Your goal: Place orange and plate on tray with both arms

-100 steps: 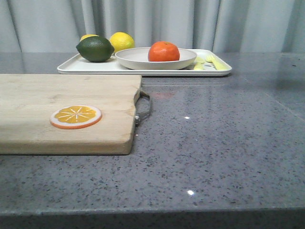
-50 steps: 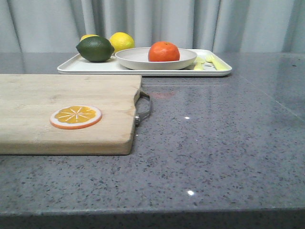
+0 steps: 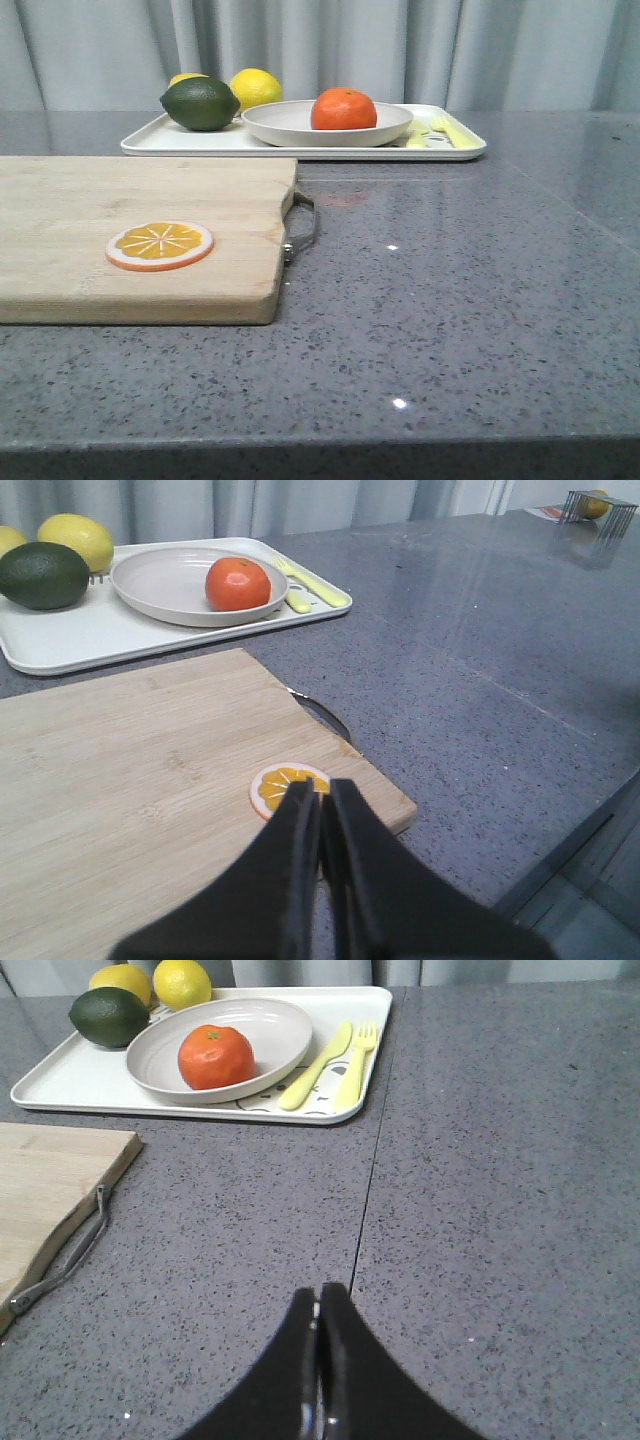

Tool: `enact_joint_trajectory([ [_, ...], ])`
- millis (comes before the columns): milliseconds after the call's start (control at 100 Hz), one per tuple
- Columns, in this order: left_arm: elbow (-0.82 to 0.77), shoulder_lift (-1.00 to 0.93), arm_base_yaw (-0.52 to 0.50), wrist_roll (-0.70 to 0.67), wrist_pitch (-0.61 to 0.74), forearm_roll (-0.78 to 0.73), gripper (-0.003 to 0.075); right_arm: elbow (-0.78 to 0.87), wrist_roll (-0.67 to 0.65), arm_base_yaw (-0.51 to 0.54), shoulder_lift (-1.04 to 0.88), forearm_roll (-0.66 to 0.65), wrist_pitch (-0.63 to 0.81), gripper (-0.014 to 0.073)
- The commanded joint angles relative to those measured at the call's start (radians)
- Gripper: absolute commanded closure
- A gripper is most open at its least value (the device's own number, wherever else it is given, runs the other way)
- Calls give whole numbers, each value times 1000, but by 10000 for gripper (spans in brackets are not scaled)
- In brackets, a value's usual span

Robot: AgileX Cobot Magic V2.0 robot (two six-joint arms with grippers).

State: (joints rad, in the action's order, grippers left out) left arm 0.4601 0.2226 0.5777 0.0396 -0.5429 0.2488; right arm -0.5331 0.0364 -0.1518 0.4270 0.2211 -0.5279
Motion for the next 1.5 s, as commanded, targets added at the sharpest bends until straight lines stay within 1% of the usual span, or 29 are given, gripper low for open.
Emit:
enact_joint_trajectory([
  [0, 14, -31, -4, -6, 46, 11, 739, 19, 12, 2, -68, 1, 85, 656],
  [200, 1, -70, -4, -6, 43, 11, 739, 65, 12, 2, -173, 1, 84, 656],
  [350, 1, -70, -4, -6, 43, 11, 739, 65, 12, 2, -174, 1, 56, 660],
  [1070, 1, -70, -4, -6, 43, 11, 739, 65, 12, 2, -174, 1, 56, 661],
  [1160, -10, -71, -17, -6, 49, -2, 739, 65, 12, 2, -174, 1, 56, 661],
  [1230, -34, -80, -47, -6, 113, -20, 739, 65, 12, 2, -174, 1, 56, 661],
  [1330, -96, -105, -109, -6, 292, -27, 739, 65, 12, 2, -174, 1, 56, 661],
  [1380, -129, -121, -143, -6, 356, -40, 739, 65, 12, 2, -174, 1, 56, 661],
  [1450, -174, -145, -192, -6, 416, -55, 739, 65, 12, 2, -174, 1, 56, 661],
  [1490, -198, -161, -223, -6, 426, -74, 739, 65, 12, 2, -174, 1, 56, 661],
])
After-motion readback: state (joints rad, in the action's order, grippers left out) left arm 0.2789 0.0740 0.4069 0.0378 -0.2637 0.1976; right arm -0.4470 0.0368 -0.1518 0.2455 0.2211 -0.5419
